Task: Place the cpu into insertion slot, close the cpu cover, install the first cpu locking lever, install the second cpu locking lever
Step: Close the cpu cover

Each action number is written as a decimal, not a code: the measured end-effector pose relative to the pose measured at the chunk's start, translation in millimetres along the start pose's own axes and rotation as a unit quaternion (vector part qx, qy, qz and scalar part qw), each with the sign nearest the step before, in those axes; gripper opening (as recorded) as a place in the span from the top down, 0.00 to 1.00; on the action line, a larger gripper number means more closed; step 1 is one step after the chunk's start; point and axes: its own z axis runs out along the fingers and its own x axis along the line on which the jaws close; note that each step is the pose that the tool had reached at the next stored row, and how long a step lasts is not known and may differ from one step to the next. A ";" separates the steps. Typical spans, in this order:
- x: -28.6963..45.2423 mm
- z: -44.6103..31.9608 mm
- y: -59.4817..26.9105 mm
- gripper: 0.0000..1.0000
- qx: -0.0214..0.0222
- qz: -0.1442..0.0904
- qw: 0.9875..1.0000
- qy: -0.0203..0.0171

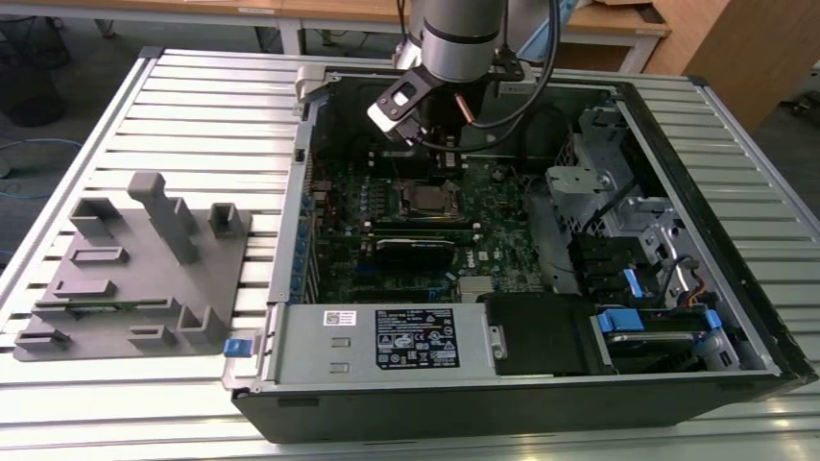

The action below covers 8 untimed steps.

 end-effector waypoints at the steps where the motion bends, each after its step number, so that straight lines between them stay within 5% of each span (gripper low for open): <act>1: 0.0 0.0 0.0 0.89 0.000 -0.001 1.000 0.000; 8: 0.0 0.0 0.0 0.89 0.000 -0.005 1.000 0.000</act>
